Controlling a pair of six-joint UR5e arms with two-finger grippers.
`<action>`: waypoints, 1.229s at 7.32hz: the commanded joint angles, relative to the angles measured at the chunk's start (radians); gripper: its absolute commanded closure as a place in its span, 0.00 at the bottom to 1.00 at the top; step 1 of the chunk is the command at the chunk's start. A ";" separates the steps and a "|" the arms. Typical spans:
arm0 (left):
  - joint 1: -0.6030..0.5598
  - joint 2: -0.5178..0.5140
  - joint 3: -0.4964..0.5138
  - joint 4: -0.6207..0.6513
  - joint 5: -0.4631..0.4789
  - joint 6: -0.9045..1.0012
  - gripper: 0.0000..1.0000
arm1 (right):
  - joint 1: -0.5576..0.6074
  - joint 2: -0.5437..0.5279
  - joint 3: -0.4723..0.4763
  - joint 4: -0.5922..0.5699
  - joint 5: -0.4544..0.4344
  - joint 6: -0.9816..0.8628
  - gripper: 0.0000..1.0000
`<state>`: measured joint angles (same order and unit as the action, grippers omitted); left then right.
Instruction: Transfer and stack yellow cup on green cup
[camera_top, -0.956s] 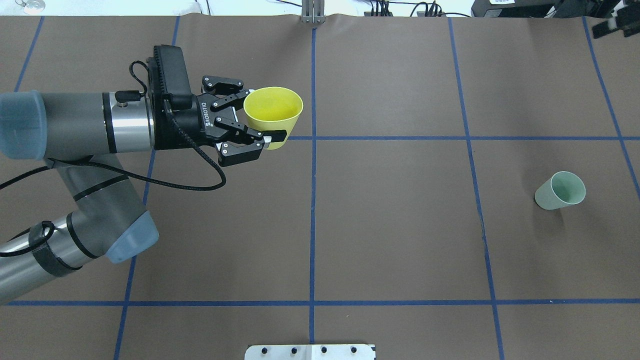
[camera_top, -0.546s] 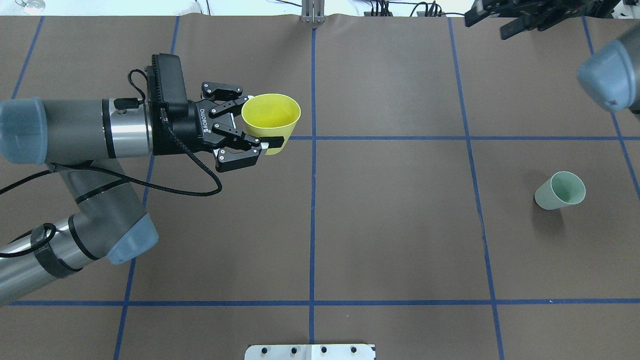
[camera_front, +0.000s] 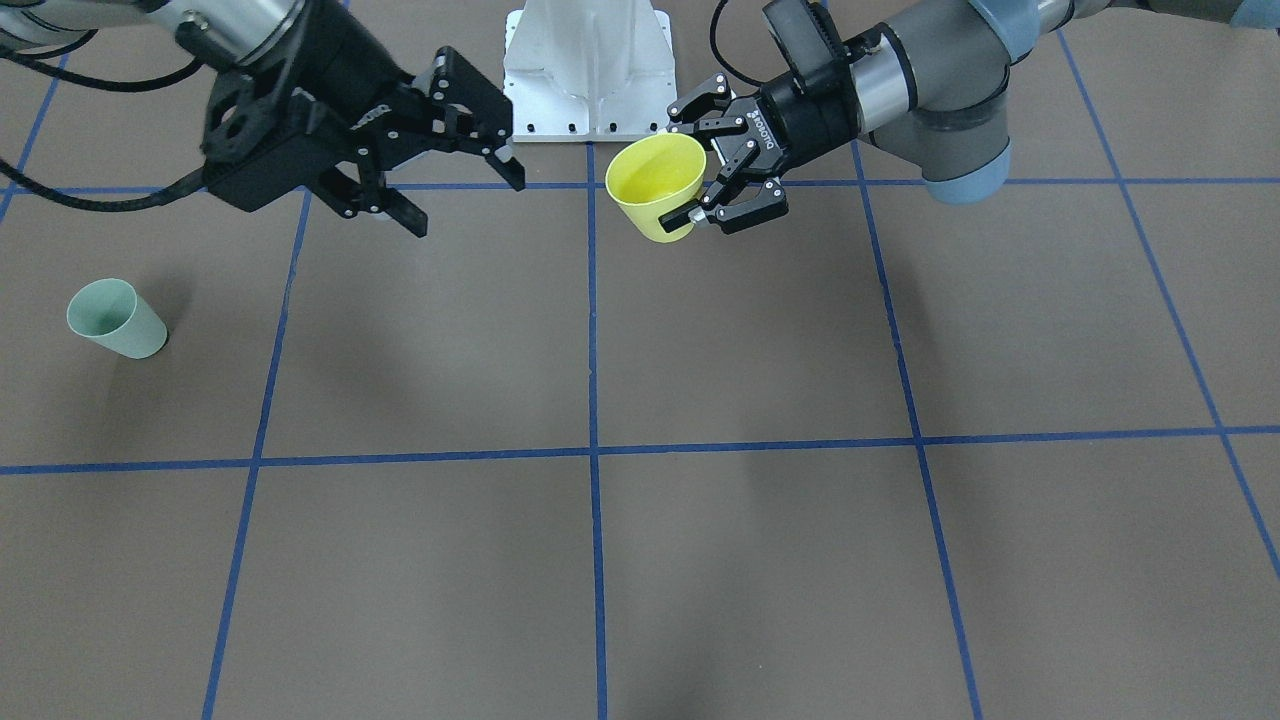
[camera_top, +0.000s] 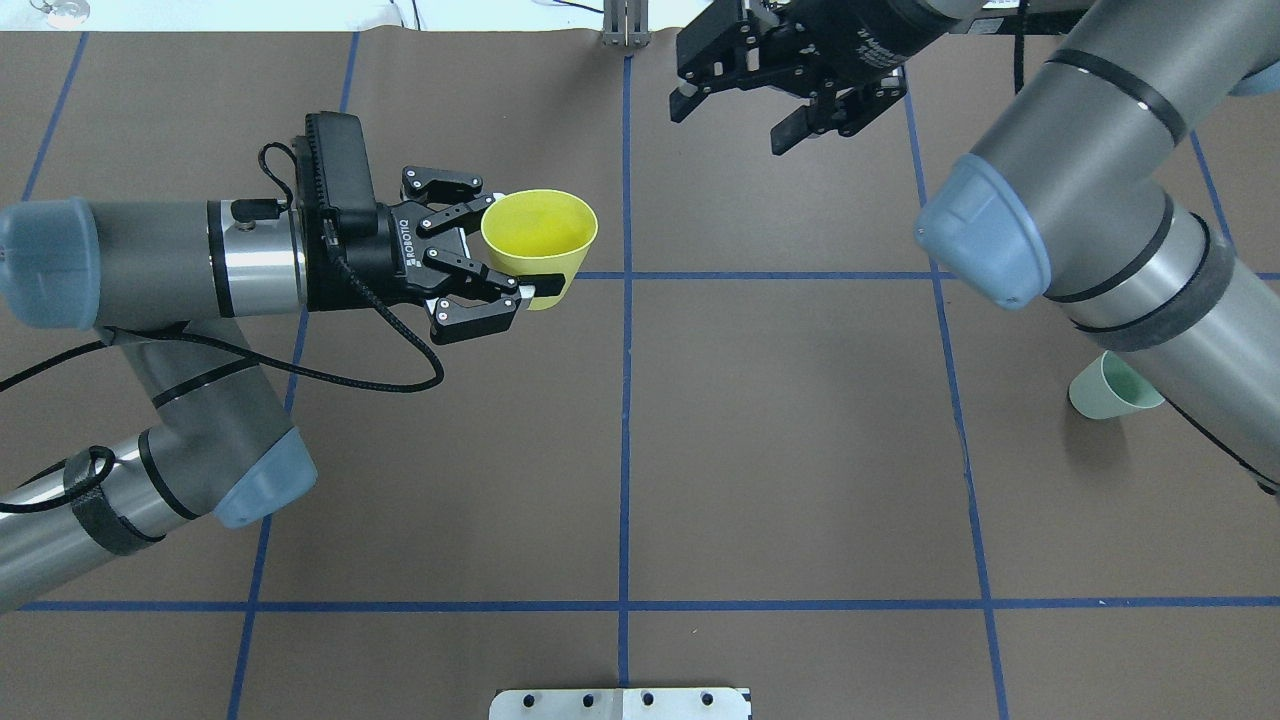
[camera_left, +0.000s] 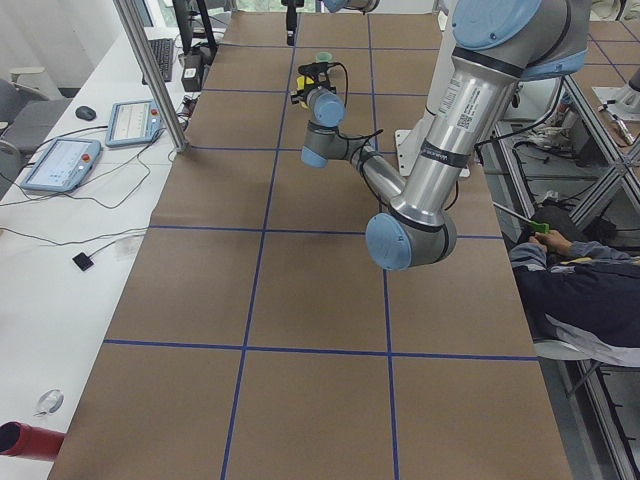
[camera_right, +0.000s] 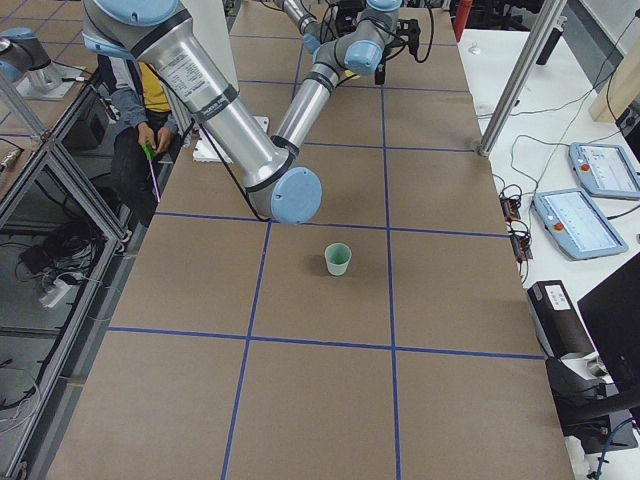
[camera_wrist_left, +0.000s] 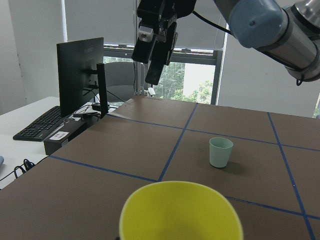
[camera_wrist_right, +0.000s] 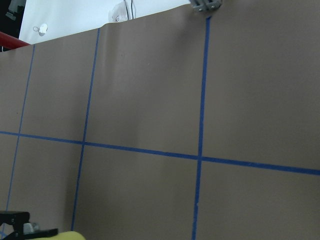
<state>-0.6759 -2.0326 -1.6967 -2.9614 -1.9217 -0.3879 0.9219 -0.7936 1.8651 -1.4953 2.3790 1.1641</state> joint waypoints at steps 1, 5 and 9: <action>0.001 0.000 0.003 -0.007 0.001 0.000 0.63 | -0.079 0.085 -0.029 -0.088 -0.021 -0.004 0.00; 0.004 0.000 0.003 -0.010 0.001 0.000 0.61 | -0.184 0.142 -0.096 -0.137 -0.125 -0.011 0.00; 0.009 0.003 0.003 -0.010 0.001 0.000 0.60 | -0.257 0.131 -0.112 -0.149 -0.253 -0.012 0.19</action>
<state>-0.6678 -2.0298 -1.6935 -2.9713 -1.9206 -0.3881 0.6885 -0.6563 1.7550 -1.6426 2.1631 1.1525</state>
